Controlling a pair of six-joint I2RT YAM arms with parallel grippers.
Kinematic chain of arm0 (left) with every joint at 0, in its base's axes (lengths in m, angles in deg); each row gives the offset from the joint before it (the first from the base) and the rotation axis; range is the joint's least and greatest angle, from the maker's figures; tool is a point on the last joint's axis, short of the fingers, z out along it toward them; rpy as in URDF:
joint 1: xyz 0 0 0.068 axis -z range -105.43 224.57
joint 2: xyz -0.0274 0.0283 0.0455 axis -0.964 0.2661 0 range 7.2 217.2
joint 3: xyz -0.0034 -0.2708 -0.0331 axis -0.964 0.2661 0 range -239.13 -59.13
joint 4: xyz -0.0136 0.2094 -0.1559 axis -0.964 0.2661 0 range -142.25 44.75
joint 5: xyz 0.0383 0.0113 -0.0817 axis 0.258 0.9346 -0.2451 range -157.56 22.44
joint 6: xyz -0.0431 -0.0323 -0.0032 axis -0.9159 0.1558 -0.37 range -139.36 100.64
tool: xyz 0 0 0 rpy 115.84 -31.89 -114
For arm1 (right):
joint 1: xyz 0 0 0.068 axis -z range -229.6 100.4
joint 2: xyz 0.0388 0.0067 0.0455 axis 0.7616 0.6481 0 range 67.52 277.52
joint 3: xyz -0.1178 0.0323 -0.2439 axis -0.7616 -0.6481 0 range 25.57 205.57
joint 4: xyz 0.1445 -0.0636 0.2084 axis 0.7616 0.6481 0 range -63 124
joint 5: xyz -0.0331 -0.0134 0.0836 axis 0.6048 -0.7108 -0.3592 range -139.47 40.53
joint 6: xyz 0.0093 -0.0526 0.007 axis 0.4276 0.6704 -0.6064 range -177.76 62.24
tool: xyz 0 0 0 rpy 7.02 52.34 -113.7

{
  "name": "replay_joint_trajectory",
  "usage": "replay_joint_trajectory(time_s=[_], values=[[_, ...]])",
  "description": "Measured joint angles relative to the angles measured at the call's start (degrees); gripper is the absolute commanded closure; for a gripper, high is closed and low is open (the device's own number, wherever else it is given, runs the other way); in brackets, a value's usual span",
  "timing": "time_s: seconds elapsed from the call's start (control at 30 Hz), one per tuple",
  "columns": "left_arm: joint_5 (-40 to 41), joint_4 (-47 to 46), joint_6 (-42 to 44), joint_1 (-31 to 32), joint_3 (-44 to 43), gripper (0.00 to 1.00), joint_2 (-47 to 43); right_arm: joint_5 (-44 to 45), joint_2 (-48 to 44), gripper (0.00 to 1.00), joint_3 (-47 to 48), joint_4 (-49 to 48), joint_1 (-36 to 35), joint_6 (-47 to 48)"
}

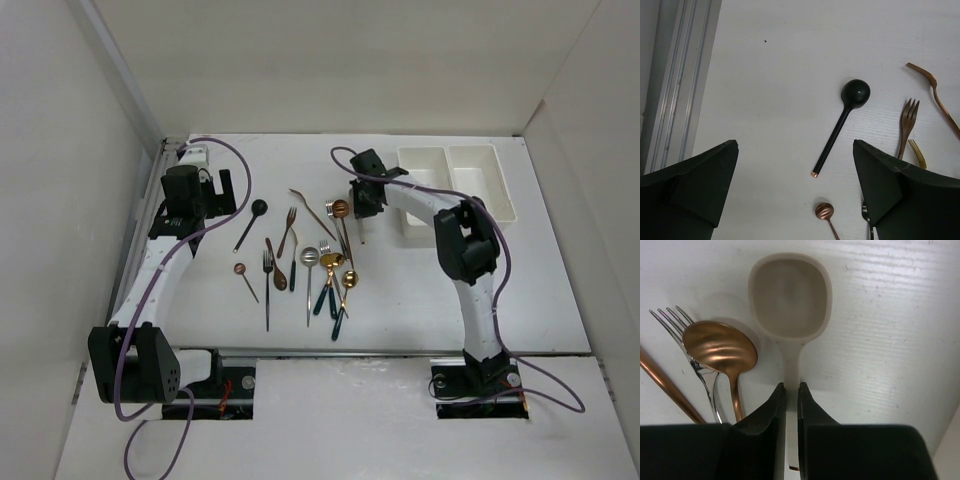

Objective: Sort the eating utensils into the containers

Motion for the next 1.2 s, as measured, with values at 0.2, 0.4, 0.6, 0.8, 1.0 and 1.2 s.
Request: replay_joint_trajectory(time_s=[0.2, 0.4, 0.6, 0.8, 1.0, 1.2], values=[[-0.22, -1.18, 0.15, 0.0, 0.11, 0.0, 0.0, -0.9, 1.49, 1.0, 7.34, 3.06, 0.26, 6.71], [-4.04, -2.16, 3.69, 0.0, 0.63, 0.0, -0.02, -0.55, -11.06, 1.0, 10.08, 2.82, 2.45, 15.69], [-8.0, -2.14, 6.1, 0.0, 0.61, 0.01, 0.24, -3.48, -23.58, 1.0, 10.58, 0.35, 16.72, 20.48], [-9.62, -2.38, 6.95, 0.09, 0.61, 0.02, 1.66, -3.04, -16.04, 1.0, 6.32, 0.81, 21.49, 22.69], [-9.86, -2.56, 7.74, 0.31, 0.61, 0.02, 2.14, -4.59, -7.82, 0.73, -0.31, 3.43, 19.32, 23.26], [-10.08, -2.51, 8.02, 0.31, 0.61, 0.02, 2.25, -6.03, -6.95, 0.35, 0.85, 4.0, 19.15, 22.91]])
